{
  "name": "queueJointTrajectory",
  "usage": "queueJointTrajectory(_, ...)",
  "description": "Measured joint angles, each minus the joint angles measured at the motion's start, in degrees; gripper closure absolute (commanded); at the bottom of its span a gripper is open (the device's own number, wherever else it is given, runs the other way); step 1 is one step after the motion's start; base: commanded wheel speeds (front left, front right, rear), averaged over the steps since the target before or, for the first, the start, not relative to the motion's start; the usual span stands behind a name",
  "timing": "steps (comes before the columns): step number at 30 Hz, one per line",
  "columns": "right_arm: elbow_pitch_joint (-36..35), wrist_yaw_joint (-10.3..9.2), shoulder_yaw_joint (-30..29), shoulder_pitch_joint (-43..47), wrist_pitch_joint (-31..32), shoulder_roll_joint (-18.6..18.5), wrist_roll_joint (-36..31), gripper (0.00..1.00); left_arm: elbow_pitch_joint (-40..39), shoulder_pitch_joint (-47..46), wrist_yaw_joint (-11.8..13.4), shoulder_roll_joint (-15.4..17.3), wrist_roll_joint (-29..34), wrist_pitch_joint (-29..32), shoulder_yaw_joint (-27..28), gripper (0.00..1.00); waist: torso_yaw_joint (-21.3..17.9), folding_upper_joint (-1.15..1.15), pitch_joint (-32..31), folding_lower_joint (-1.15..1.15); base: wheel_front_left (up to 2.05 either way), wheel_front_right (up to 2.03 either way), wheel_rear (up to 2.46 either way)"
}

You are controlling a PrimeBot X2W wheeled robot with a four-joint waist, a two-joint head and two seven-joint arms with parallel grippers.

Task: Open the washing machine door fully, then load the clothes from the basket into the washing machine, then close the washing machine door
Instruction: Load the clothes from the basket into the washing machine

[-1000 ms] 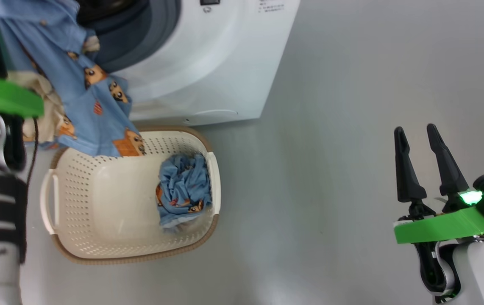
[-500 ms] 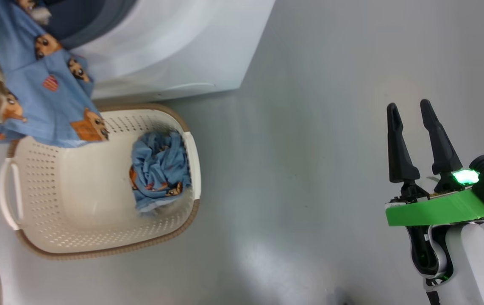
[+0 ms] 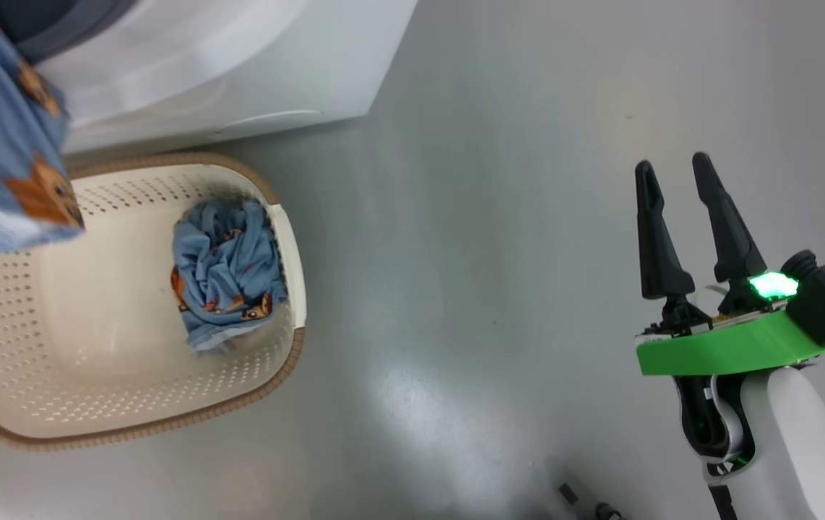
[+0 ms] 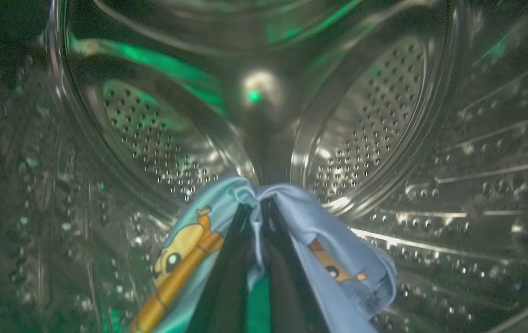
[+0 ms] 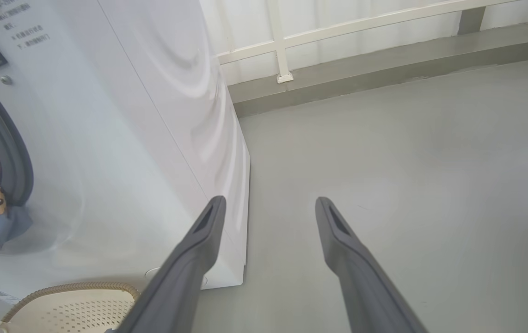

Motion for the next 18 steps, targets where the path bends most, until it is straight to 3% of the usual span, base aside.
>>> queueJointTrajectory(9,-0.9,0.0,0.2,-1.5,0.0,0.2,1.8,0.0,-20.2,0.6,0.7,1.0,4.3,-0.1,6.6,1.0,-1.1,0.0,2.9,0.0,0.0,0.0,0.0)
queueJointTrajectory(18,-0.9,0.0,0.6,-1.7,0.0,0.3,2.6,0.0,-12.1,5.2,-0.8,-0.5,7.4,-0.1,6.3,1.0,-0.7,0.0,2.9,0.0,0.0,0.0,0.0)
